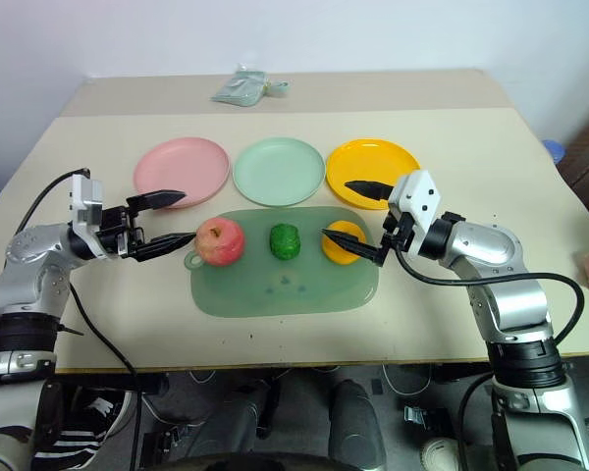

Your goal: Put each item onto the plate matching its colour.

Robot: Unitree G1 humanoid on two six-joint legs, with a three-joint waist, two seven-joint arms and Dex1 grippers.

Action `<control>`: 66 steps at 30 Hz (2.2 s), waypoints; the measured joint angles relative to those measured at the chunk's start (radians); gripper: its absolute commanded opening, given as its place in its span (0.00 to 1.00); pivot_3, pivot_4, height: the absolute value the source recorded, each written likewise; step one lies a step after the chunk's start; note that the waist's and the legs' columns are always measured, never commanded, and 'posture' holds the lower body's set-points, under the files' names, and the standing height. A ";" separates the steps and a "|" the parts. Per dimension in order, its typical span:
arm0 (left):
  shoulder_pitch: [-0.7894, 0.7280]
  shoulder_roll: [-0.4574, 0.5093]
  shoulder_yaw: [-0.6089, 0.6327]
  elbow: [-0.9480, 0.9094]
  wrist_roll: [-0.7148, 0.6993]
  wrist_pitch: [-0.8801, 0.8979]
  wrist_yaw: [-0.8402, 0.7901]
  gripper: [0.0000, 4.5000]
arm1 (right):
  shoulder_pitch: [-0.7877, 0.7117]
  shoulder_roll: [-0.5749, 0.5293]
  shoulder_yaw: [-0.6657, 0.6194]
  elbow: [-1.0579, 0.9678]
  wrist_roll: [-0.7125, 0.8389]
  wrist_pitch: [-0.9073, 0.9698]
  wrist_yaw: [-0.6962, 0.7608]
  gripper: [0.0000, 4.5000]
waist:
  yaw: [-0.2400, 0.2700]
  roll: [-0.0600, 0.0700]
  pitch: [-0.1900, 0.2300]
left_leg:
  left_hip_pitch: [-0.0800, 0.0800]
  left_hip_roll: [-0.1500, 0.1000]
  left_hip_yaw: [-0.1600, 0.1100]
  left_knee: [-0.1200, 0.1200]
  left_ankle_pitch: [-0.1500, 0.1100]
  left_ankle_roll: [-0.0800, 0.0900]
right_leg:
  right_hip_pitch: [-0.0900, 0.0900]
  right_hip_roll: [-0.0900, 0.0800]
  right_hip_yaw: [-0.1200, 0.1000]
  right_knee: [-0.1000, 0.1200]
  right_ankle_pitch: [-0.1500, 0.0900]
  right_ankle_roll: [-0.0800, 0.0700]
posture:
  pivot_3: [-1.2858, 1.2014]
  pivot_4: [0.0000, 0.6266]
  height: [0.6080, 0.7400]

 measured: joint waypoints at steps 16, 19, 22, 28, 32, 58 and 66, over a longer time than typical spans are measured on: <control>-0.031 -0.015 -0.008 0.021 0.001 0.000 0.003 1.00 | 0.011 -0.005 -0.008 -0.009 -0.030 -0.030 0.006 0.98 | 0.004 0.000 0.000 | 0.000 0.000 0.001 0.000 0.000 0.000 | 0.000 0.000 0.000 0.000 0.000 0.000 | 0.52 0.24 1.00; -0.021 -0.025 -0.009 0.014 0.000 0.006 -0.001 1.00 | 0.014 -0.007 -0.011 -0.009 -0.030 -0.031 0.008 0.98 | 0.002 0.000 0.000 | 0.000 0.000 0.001 0.000 0.000 0.000 | 0.000 0.000 0.000 0.000 0.000 0.000 | 0.52 0.24 1.00; -0.011 -0.013 -0.009 -0.007 -0.001 0.025 -0.012 1.00 | 0.014 -0.007 -0.011 -0.011 -0.026 -0.028 0.014 0.98 | 0.002 0.000 0.000 | 0.000 0.001 0.001 0.000 0.000 0.000 | 0.000 0.000 0.000 0.000 0.000 0.000 | 0.52 0.24 1.00; 0.003 0.015 -0.008 -0.017 0.001 0.025 -0.018 1.00 | 0.008 0.005 0.003 -0.006 -0.020 -0.030 0.035 0.98 | 0.004 0.000 0.000 | 0.000 0.001 0.001 0.000 0.000 0.000 | 0.000 0.000 0.000 -0.001 -0.001 -0.003 | 0.52 0.24 1.00; -0.004 -0.037 -0.047 -0.012 0.033 -0.012 -0.013 1.00 | 0.007 0.000 0.009 -0.023 0.009 0.009 0.055 0.98 | 0.010 0.000 0.000 | 0.000 0.000 0.001 0.000 0.000 0.000 | 0.001 0.000 0.000 -0.001 -0.001 -0.003 | 0.52 0.24 1.00; -0.183 -0.155 -0.142 0.373 0.188 -0.289 -0.008 0.73 | -0.006 -0.074 -0.051 -0.254 0.271 0.231 0.028 1.00 | 0.006 -0.001 0.000 | 0.000 0.001 0.001 0.001 0.000 0.001 | 0.001 0.000 0.000 -0.002 0.000 0.000 | 0.52 0.24 1.00; -0.381 -0.182 0.000 0.516 0.244 -0.369 0.528 0.73 | -0.037 -0.033 -0.020 -0.186 0.207 0.183 0.020 1.00 | 0.008 -0.002 0.000 | -0.001 0.000 0.001 0.002 0.000 0.001 | 0.001 -0.001 -0.001 -0.002 0.001 0.002 | 0.52 0.24 1.00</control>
